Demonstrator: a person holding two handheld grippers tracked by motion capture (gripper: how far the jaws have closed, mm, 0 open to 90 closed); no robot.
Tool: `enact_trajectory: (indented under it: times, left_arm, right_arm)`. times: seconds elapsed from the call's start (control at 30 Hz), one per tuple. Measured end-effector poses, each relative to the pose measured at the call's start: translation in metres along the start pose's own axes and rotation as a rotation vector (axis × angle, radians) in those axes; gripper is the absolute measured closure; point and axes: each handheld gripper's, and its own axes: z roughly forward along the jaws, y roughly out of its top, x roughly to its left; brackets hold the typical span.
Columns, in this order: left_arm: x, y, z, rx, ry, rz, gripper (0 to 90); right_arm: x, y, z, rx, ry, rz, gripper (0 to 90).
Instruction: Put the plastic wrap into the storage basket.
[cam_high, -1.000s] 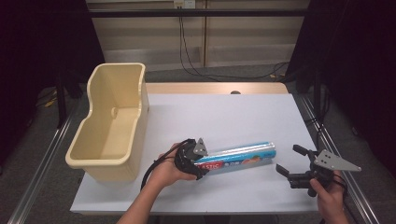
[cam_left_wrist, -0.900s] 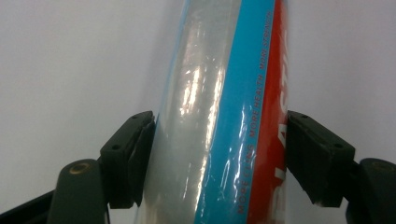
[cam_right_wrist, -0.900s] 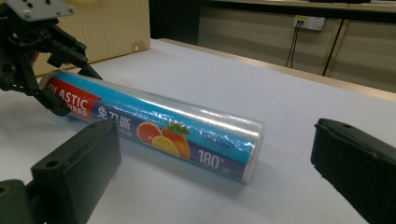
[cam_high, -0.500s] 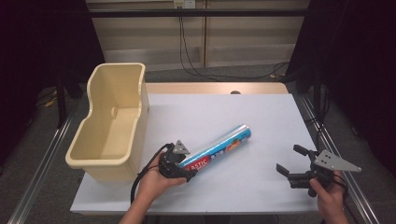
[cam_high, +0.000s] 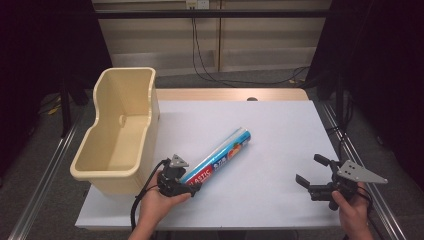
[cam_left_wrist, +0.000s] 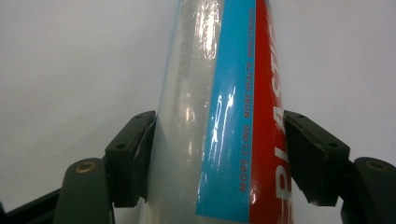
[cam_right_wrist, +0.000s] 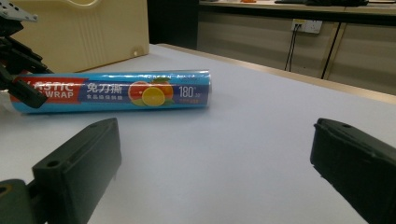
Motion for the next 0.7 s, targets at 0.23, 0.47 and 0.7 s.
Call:
enact_trajectory:
  times: [0.23, 0.47, 0.7]
  left_arm:
    - [0.001, 0.012, 0.001, 0.074, -0.013, 0.011, 30.7]
    - [0.002, 0.031, 0.009, 0.107, -0.002, 0.04, 31.0]
    - [0.004, 0.055, 0.019, 0.152, 0.005, 0.056, 31.3]
  right_arm:
    - [0.0, 0.001, 0.002, -0.005, 0.007, 0.0, 1.4]
    - [0.0, 0.001, 0.003, 0.0, 0.013, -0.006, 1.4]
    - [0.001, 0.0, 0.004, 0.001, 0.038, -0.008, 1.4]
